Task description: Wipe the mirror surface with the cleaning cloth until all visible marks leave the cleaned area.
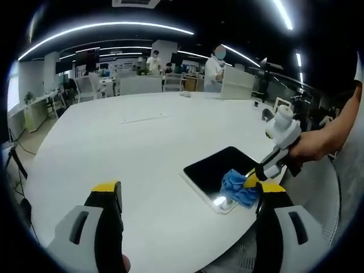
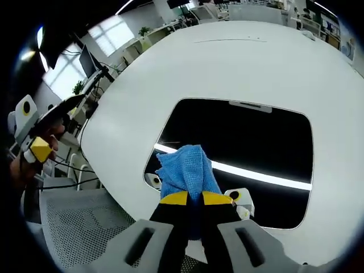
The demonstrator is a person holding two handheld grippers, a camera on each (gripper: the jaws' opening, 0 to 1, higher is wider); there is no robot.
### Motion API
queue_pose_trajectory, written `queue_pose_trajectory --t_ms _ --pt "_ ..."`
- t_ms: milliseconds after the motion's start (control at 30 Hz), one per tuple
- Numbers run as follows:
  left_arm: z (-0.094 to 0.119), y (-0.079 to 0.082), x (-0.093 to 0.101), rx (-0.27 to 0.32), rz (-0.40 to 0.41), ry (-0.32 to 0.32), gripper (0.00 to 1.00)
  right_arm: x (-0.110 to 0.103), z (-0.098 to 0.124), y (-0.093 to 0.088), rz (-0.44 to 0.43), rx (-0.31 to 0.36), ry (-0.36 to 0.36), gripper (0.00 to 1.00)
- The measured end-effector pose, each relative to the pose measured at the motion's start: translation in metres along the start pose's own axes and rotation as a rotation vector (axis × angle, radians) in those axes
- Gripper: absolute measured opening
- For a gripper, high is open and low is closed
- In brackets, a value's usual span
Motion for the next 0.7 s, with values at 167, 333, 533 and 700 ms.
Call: queue_pose_trajectory --t_ms 167,333,533,700 --pt "-0.001 0.003 0.006 0.004 -0.007 -0.008 0.97 0.007 0.005 -0.003 0.004 0.002 -0.013 0.02" --pt "-0.004 -0.008 0.019 -0.021 -0.026 -0.034 0.97 0.015 0.008 -0.003 0.002 0.0 -0.016 0.02" --pt "-0.003 -0.006 0.019 -0.016 -0.015 -0.043 0.97 0.021 0.011 -0.004 0.0 -0.001 -0.023 0.02" --pt "-0.002 -0.002 0.012 -0.006 -0.012 -0.032 0.96 0.022 0.012 -0.004 -0.017 0.007 -0.018 0.02"
Point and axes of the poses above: the point that each gripper's makers call its tool centre point, and the gripper's own axes: z roughly backward along the fingers, x roughly to its right, y roughly out of its top, the point moved 5 cm from there along z, roughly backward along the fingers, and after that the axes turned 4 degrees about y, right-handed, at the moved point
